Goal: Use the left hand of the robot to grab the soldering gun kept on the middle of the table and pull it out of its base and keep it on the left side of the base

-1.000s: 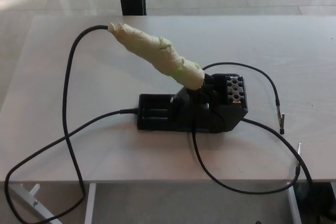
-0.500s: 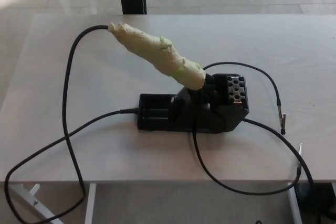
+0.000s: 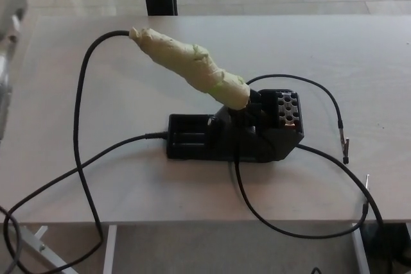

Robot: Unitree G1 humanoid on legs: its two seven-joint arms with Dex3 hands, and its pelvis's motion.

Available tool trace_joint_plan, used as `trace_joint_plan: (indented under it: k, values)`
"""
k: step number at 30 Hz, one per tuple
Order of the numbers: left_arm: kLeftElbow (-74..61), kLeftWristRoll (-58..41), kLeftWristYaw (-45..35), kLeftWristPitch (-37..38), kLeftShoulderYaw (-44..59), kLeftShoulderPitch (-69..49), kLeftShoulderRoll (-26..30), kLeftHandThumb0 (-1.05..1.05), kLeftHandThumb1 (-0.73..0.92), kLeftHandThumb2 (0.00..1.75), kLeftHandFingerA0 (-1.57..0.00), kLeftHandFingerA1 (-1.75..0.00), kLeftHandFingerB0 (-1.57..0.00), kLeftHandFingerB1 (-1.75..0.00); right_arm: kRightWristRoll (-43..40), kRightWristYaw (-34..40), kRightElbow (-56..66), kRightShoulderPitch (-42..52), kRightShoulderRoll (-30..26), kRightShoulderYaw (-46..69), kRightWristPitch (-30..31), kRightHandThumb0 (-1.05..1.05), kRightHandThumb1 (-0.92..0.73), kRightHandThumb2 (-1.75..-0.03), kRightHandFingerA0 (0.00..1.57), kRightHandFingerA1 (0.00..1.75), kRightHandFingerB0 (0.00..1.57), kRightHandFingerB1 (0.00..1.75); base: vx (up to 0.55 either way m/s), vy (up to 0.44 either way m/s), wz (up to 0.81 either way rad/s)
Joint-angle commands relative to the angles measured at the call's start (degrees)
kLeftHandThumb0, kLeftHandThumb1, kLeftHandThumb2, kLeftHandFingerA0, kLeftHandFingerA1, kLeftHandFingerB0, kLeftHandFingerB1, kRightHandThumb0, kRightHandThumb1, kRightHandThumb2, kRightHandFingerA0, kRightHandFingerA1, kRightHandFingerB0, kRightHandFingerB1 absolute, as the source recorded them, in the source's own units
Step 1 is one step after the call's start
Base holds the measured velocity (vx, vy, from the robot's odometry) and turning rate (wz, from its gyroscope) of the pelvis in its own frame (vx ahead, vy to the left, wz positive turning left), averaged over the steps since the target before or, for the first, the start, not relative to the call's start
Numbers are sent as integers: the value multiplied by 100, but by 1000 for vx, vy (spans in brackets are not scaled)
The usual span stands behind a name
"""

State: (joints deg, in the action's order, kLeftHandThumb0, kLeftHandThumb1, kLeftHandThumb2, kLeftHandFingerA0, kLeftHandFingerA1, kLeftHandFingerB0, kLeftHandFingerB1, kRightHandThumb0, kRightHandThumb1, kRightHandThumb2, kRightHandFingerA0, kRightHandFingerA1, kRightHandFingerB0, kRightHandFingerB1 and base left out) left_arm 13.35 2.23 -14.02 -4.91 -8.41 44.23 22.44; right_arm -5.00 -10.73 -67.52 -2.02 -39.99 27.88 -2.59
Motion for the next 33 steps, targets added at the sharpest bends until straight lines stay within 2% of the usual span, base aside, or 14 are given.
trace_joint_plan:
  k: [1, 6, 14, 19, 24, 25, 26, 27, 28, 29, 30, 31, 32, 33]
  values:
    - [-354, 1140, -960, 137, -1687, 512, -359, -67, 73, 61, -18, -61, -26, -43, -183, -77, -83, 8, -250, 77, -158, -48, -64, -59, 52, 63, 28, 33, 0, 0, 0]
    - [-334, 1244, -1002, 118, -2092, 306, -282, -59, 70, 61, -18, -57, -26, -39, -148, -30, -75, -58, -304, 48, -131, -48, -64, -59, 55, 64, 28, 33, 0, 0, 0]
    - [102, 2208, -707, 1230, -3076, 123, 107, -65, 78, 63, -21, -59, -25, -41, -121, 7, -49, -132, -306, 4, -102, -47, -64, -59, 55, 63, 29, 33, 0, 0, 0]
    - [224, 2414, -913, 1226, -3339, 242, 196, -75, 86, 66, -17, -56, -25, -40, -173, -15, -55, -209, -294, 43, -47, -47, -64, -59, 55, 63, 30, 34, 0, 0, 0]
    - [-15, 2724, -1300, 1186, -3520, 404, 560, -81, 91, 68, -12, -52, -25, -39, -126, -4, -35, -254, -308, -3, -39, -46, -65, -58, 54, 63, 30, 33, 0, 0, 0]
    - [-136, 2876, -1494, 1077, -3576, 462, 719, -80, 69, 107, -7, -53, -19, -50, -102, 3, -65, -259, -320, -19, -74, -52, -52, -86, 51, 68, 23, 47, 0, 0, 0]
    - [-178, 2930, -1555, 1037, -3594, 479, 767, -80, 69, 107, -7, -53, -19, -50, -91, 3, -69, -256, -327, -27, -87, -52, -52, -86, 51, 68, 23, 47, 0, 0, 0]
    - [-211, 3013, -1570, 1031, -3620, 496, 809, -82, 89, 68, -9, -48, -28, -38, -84, 2, -75, -262, -336, -33, -78, -47, -65, -59, 53, 61, 29, 33, 0, 0, 0]
    - [-255, 3138, -1595, 1028, -3656, 523, 871, -82, 89, 68, -9, -48, -28, -38, -76, 3, -86, -269, -342, -43, -67, -47, -65, -59, 53, 61, 29, 33, 0, 0, 0]
    - [-322, 3469, -1703, 1049, -3758, 654, 1048, -80, 68, 107, -5, -44, -22, -49, -90, -11, -84, -286, -354, -31, -70, -47, -64, -59, 52, 60, 30, 33, 0, 0, 0]
    - [-371, 3704, -1730, 1104, -3803, 734, 1207, -84, 71, 108, -3, -40, -22, -49, -104, -24, -75, -285, -349, -21, -62, -47, -66, -60, 52, 62, 31, 34, 0, 0, 0]
    - [-405, 3830, -1725, 1134, -3835, 768, 1275, -84, 71, 108, -3, -40, -22, -49, -118, -32, -66, -281, -344, -8, -61, -47, -66, -60, 52, 62, 31, 34, 0, 0, 0]
    - [-463, 3962, -1763, 1113, -3853, 798, 1353, -80, 85, 66, -5, -36, -30, -33, -95, 13, -69, -289, -343, -25, -53, -52, -51, -86, 50, 67, 25, 47, 0, 0, 0]
    - [-516, 4090, -1740, 1091, -3858, 807, 1421, -78, 82, 65, -3, -35, -31, -32, -38, 44, -65, -298, -360, -75, -56, -52, -52, -86, 51, 67, 25, 47, 0, 0, 0]
